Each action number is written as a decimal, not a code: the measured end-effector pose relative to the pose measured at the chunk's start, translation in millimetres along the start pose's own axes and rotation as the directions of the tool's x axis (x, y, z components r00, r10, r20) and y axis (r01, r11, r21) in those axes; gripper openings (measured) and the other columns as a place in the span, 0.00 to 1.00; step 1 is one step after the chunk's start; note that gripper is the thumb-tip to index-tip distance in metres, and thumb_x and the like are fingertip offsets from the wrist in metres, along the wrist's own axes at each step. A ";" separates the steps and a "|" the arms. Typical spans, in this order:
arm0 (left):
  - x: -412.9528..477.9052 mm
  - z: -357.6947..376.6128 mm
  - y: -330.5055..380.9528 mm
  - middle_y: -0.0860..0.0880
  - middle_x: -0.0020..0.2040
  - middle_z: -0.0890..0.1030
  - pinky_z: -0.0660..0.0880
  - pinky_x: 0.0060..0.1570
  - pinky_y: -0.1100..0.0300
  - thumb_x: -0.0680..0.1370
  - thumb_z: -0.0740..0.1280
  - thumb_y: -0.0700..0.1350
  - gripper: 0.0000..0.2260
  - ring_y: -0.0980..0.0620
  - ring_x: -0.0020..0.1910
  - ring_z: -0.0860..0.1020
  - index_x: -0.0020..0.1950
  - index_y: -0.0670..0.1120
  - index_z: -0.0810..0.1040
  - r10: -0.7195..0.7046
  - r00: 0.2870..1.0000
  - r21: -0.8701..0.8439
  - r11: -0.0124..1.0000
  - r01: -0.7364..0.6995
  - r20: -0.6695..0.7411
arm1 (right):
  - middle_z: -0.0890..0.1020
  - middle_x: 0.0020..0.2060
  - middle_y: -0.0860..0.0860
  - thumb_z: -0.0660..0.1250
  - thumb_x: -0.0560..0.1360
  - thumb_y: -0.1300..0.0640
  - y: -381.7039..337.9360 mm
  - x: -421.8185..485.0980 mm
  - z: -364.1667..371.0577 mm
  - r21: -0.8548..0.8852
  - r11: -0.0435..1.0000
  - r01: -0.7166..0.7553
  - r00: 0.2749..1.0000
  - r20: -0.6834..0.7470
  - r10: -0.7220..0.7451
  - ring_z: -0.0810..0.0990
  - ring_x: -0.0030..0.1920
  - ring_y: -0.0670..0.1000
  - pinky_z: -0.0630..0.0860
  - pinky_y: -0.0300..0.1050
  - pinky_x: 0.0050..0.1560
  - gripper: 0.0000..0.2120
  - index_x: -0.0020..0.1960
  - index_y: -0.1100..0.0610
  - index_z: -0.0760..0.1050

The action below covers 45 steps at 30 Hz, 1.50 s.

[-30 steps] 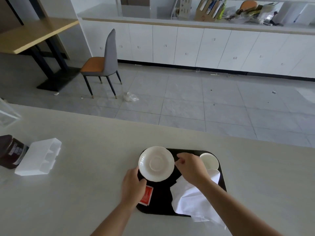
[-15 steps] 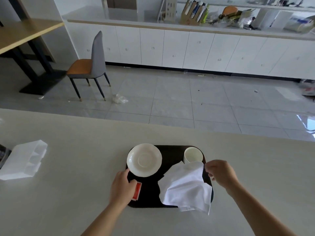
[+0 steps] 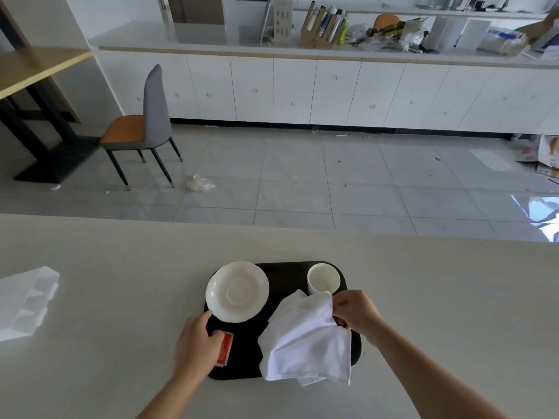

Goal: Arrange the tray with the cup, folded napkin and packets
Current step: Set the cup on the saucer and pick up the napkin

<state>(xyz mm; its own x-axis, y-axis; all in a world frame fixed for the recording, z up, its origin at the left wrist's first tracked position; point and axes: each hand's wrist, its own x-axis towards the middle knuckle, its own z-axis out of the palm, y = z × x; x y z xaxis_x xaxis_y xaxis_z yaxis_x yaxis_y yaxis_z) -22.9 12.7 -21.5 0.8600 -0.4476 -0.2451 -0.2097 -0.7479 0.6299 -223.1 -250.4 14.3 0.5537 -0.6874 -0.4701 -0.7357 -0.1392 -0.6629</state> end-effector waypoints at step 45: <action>-35.3 6.0 -1.6 0.57 0.43 0.75 0.73 0.45 0.54 0.73 0.60 0.57 0.17 0.53 0.45 0.75 0.59 0.57 0.79 0.463 0.886 0.283 0.854 -0.437 -0.028 | 0.77 0.24 0.55 0.68 0.70 0.55 6.5 12.3 35.6 -0.077 0.997 0.000 0.928 -0.371 -0.029 0.71 0.26 0.54 0.65 0.44 0.27 0.16 0.29 0.62 0.70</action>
<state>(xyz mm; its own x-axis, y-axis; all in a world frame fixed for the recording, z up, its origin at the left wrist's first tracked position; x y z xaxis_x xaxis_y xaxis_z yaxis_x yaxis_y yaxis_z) -55.8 26.7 -18.3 0.6777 -0.7291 0.0949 -0.6866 -0.5813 0.4366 -207.2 -234.4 -16.5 0.3905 -0.8983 -0.2015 -0.7634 -0.1936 -0.6163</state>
